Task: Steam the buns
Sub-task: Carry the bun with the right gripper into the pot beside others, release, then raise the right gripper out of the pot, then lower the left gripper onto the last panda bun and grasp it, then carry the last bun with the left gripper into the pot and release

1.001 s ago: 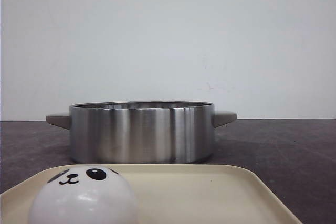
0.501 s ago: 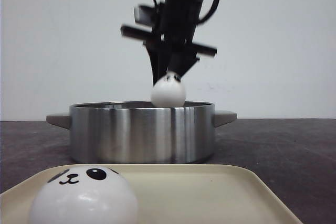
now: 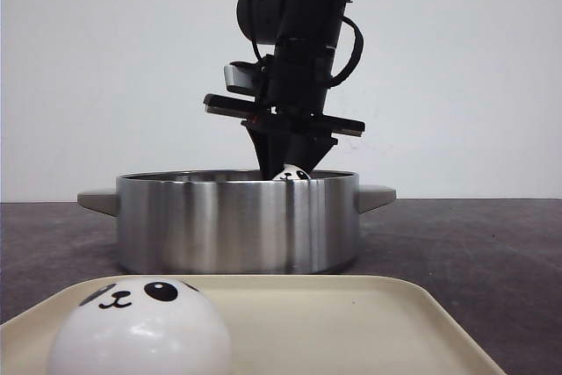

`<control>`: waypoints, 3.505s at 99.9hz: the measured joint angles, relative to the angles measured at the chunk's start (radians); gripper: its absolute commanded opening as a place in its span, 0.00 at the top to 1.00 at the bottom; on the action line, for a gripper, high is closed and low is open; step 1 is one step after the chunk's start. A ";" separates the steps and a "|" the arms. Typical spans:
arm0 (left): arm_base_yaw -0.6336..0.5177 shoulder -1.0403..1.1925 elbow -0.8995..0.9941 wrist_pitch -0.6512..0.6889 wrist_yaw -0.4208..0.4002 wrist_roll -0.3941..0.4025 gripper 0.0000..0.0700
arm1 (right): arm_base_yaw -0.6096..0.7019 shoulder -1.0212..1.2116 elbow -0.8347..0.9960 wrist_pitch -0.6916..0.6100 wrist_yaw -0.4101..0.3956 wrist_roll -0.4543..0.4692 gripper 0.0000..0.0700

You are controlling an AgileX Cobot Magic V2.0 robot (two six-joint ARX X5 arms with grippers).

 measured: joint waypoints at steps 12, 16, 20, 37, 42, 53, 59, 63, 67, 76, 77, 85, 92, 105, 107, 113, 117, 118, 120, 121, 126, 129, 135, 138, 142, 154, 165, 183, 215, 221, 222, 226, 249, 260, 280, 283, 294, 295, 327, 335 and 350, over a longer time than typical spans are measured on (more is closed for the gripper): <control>0.000 0.000 0.000 0.000 0.000 0.000 0.21 | -0.001 0.002 0.000 0.000 0.001 0.000 0.57; 0.000 0.000 0.000 0.000 0.000 0.000 0.21 | -0.001 0.002 0.000 -0.003 0.001 0.000 0.56; 0.000 0.000 0.000 0.000 0.000 0.000 0.21 | -0.001 0.002 0.000 -0.008 0.001 0.000 0.56; 0.000 0.000 0.000 0.000 0.000 -0.001 0.21 | -0.001 0.002 0.000 -0.015 0.004 0.000 0.35; 0.000 0.000 0.000 0.000 0.000 0.000 0.21 | -0.001 0.002 0.000 -0.015 0.005 0.000 0.30; 0.000 0.000 0.000 0.000 0.000 0.000 0.21 | -0.001 0.002 0.000 -0.014 0.005 0.002 0.24; 0.000 0.000 0.000 0.000 0.000 0.000 0.21 | -0.001 0.002 0.000 -0.012 0.005 0.003 0.23; 0.000 0.000 0.000 0.000 0.000 -0.001 0.21 | -0.001 0.002 0.000 -0.006 0.005 0.003 0.23; 0.000 0.000 0.000 0.000 0.000 -0.001 0.21 | -0.001 0.002 0.000 0.005 0.005 0.003 0.23; 0.000 0.000 0.000 0.000 0.000 0.000 0.21 | -0.001 0.002 0.000 0.034 0.005 0.003 0.23; 0.000 0.000 0.000 0.000 0.000 0.000 0.21 | -0.001 0.002 0.000 0.036 0.005 0.003 0.23; 0.000 0.002 0.000 -0.004 0.000 -0.003 0.21 | -0.001 -0.001 0.014 0.035 0.005 0.000 0.32; 0.000 0.011 0.000 -0.014 0.000 -0.021 0.21 | -0.001 -0.020 0.041 0.035 0.005 -0.009 0.51; 0.000 0.063 0.000 -0.052 0.024 -0.077 0.21 | 0.002 -0.172 0.061 0.037 0.006 -0.029 1.00; 0.000 0.075 0.000 -0.060 0.034 -0.087 0.21 | 0.005 -0.207 0.064 0.037 0.006 -0.031 0.99; 0.000 0.117 0.000 -0.081 0.071 -0.123 0.20 | 0.014 -0.320 0.074 0.040 0.011 -0.036 0.99; 0.000 0.150 0.000 -0.092 0.105 -0.145 0.20 | 0.026 -0.398 0.081 0.045 0.018 -0.042 0.99; 0.000 0.159 0.000 -0.096 0.113 -0.151 0.20 | 0.029 -0.417 0.083 0.047 0.021 -0.044 0.99; -0.001 0.179 0.000 -0.101 0.132 -0.161 0.20 | 0.035 -0.458 0.086 0.050 0.029 -0.049 0.99; -0.001 0.189 0.000 -0.104 0.140 -0.165 0.20 | 0.039 -0.476 0.087 0.051 0.033 -0.051 0.99; -0.005 0.244 0.000 -0.117 0.185 -0.185 0.20 | 0.058 -0.569 0.091 0.054 0.052 -0.063 0.99; -0.010 0.281 0.000 -0.122 0.206 -0.195 0.20 | 0.071 -0.624 0.091 0.053 0.061 -0.071 0.99; -0.026 0.359 0.000 -0.124 0.223 -0.209 0.20 | 0.095 -0.721 0.092 0.050 0.076 -0.084 0.99; -0.034 0.404 0.000 -0.125 0.224 -0.212 0.20 | 0.109 -0.764 0.092 0.050 0.080 -0.087 0.99; -0.042 0.462 0.000 -0.127 0.225 -0.216 0.20 | 0.123 -0.817 0.092 0.049 0.084 -0.094 0.99; -0.072 0.615 0.000 -0.127 0.235 -0.220 0.20 | 0.135 -0.945 0.092 0.048 0.114 -0.105 0.99; -0.099 0.739 0.000 -0.137 0.238 -0.220 0.20 | 0.135 -1.019 0.092 0.040 0.173 -0.105 0.99; -0.146 0.887 0.000 -0.182 0.243 -0.200 0.20 | 0.133 -1.078 0.092 0.033 0.216 -0.106 0.99; -0.178 1.033 0.000 -0.134 0.243 -0.196 0.21 | 0.134 -1.072 0.090 -0.037 0.216 -0.107 0.99; -0.177 1.051 0.000 -0.128 0.243 -0.197 0.21 | 0.134 -1.071 0.089 -0.053 0.216 -0.107 0.99; -0.177 1.052 0.000 -0.126 0.243 -0.197 0.21 | 0.134 -1.071 0.089 -0.056 0.216 -0.107 0.99; -0.177 1.059 0.000 -0.117 0.241 -0.197 0.21 | 0.134 -1.071 0.089 -0.063 0.216 -0.107 0.99; -0.177 1.061 0.000 -0.092 0.208 -0.197 0.81 | 0.134 -1.076 0.089 -0.067 0.216 -0.107 0.99; -0.177 1.061 0.000 -0.092 0.208 -0.187 1.00 | 0.134 -1.079 0.089 -0.068 0.216 -0.107 0.99; -0.177 1.058 0.000 -0.115 0.214 -0.130 1.00 | 0.134 -1.081 0.089 -0.068 0.216 -0.107 0.99; -0.177 1.053 0.001 -0.127 0.214 -0.125 1.00 | 0.134 -1.081 0.089 -0.069 0.216 -0.107 0.99; -0.177 1.001 0.057 -0.185 0.213 -0.111 1.00 | 0.134 -1.081 0.089 -0.069 0.216 -0.107 0.99; -0.177 0.993 0.068 -0.187 0.213 -0.111 1.00 | 0.134 -1.081 0.089 -0.069 0.216 -0.107 0.99; -0.109 0.870 0.493 -0.271 0.101 -0.071 1.00 | 0.134 -1.081 0.089 -0.069 0.216 -0.107 0.99; -0.051 0.898 0.545 -0.274 0.092 -0.041 1.00 | 0.134 -1.081 0.089 -0.069 0.216 -0.107 0.99; 0.058 0.972 0.561 -0.282 0.090 0.026 1.00 | 0.134 -1.080 0.089 -0.069 0.216 -0.107 0.99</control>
